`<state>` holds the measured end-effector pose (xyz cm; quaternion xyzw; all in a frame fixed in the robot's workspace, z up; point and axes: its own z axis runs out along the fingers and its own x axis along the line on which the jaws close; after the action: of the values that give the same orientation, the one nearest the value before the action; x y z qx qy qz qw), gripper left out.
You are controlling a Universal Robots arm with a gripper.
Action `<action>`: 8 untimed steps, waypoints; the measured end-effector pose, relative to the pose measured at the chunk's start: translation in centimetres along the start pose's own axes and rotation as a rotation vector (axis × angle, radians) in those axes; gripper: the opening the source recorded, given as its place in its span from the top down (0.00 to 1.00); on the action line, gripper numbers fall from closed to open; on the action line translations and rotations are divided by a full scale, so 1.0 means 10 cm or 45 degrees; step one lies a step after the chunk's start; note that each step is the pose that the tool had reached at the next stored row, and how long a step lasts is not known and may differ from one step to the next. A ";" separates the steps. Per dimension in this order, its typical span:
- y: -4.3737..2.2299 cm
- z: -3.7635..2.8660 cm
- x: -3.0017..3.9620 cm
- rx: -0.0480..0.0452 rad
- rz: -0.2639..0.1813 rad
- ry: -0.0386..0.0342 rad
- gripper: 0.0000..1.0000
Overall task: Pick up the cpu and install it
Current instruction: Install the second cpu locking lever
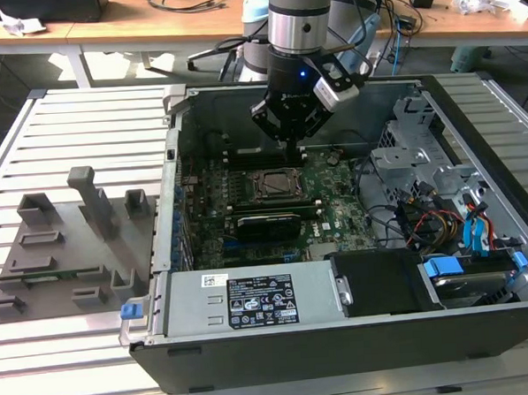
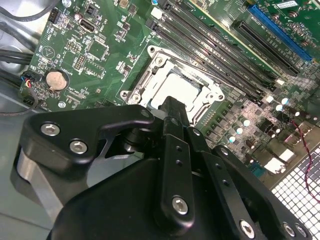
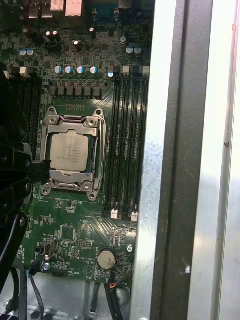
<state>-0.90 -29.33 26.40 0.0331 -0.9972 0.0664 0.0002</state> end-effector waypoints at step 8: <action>-0.150 0.020 0.010 0.000 0.000 -0.0001 0.89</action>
<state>-0.90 -30.85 26.40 0.0331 -0.9972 0.0664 0.0002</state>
